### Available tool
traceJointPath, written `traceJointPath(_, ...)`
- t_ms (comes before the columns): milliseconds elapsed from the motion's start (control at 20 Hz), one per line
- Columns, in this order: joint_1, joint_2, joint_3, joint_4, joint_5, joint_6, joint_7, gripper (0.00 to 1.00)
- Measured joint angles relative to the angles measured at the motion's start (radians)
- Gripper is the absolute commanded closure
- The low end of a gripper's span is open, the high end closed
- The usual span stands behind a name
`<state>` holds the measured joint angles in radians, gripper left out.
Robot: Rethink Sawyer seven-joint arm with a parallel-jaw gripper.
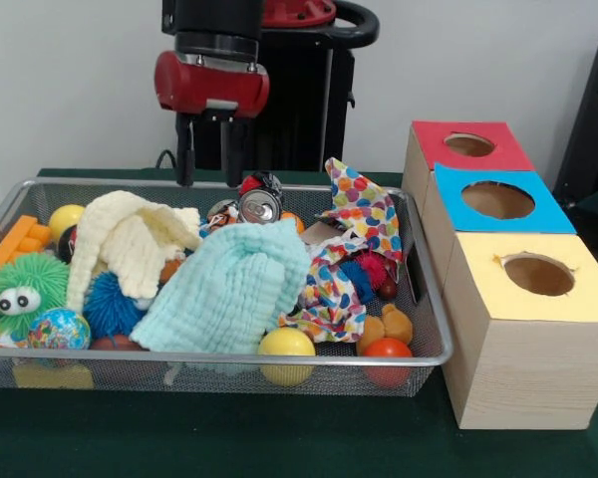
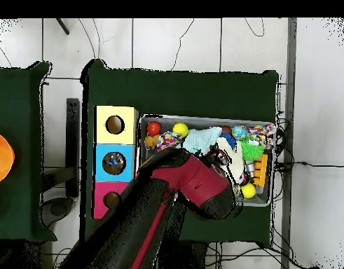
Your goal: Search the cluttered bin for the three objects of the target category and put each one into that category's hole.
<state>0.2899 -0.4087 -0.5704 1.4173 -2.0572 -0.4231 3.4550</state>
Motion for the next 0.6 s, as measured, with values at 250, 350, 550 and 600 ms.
traceJointPath(250, 0.053, 0.086, -0.127, -0.022, 0.000, -0.025, 0.028, 0.00)
traceJointPath(350, 0.064, 0.105, -0.156, -0.029, 0.000, -0.033, 0.038, 0.00)
traceJointPath(550, 0.074, 0.138, -0.213, -0.047, 0.000, -0.059, 0.067, 0.00)
traceJointPath(600, 0.073, 0.145, -0.232, -0.054, 0.000, -0.070, 0.069, 0.00)
